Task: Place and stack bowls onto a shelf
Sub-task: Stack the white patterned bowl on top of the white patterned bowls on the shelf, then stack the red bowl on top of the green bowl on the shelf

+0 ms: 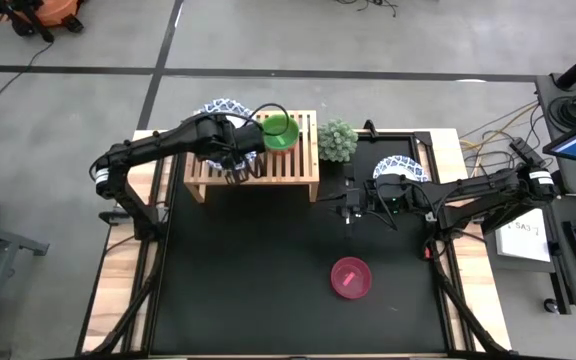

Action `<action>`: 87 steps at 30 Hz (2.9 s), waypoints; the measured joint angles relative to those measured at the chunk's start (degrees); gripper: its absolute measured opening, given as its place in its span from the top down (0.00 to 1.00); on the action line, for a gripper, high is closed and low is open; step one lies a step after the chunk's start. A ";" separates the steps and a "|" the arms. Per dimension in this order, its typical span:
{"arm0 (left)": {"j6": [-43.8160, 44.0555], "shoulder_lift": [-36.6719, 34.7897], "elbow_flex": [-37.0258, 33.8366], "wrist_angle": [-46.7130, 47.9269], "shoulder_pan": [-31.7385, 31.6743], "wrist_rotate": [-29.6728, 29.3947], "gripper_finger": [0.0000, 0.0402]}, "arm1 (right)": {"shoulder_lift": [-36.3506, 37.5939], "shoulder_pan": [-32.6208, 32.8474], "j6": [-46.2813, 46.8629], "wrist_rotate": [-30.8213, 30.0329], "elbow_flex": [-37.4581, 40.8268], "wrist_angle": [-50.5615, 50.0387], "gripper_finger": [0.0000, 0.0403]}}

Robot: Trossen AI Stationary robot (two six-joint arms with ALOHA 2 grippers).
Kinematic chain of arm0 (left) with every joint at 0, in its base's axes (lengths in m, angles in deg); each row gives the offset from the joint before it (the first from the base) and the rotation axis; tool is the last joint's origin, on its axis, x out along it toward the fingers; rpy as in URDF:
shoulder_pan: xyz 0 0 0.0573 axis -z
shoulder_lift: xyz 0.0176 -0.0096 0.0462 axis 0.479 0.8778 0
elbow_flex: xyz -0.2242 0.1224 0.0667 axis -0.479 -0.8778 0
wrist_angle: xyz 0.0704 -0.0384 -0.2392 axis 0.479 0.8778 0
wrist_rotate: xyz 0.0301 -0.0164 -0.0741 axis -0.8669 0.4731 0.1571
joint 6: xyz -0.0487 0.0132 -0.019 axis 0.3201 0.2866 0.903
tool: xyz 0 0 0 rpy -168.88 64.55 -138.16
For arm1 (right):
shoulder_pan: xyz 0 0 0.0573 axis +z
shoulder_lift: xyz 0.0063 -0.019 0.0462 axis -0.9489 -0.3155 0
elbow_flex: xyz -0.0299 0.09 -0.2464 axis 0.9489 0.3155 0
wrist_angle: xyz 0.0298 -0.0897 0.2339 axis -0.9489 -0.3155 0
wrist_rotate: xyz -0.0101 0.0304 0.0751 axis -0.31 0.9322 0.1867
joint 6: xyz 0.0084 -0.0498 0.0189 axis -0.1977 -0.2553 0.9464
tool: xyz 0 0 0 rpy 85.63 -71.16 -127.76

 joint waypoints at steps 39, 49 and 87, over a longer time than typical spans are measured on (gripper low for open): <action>-13.98 -0.94 0.01 -17.42 -24.48 -0.55 1.00 | 0.00 -0.04 -0.76 -0.02 0.00 0.05 0.88; -11.34 -0.95 -4.52 -16.93 -24.23 -0.22 1.00 | -0.02 -0.02 -0.20 -0.02 0.00 0.03 0.88; -11.98 -26.02 -45.42 -71.43 34.93 16.95 1.00 | -0.04 -0.02 19.61 -0.53 0.00 -1.85 0.88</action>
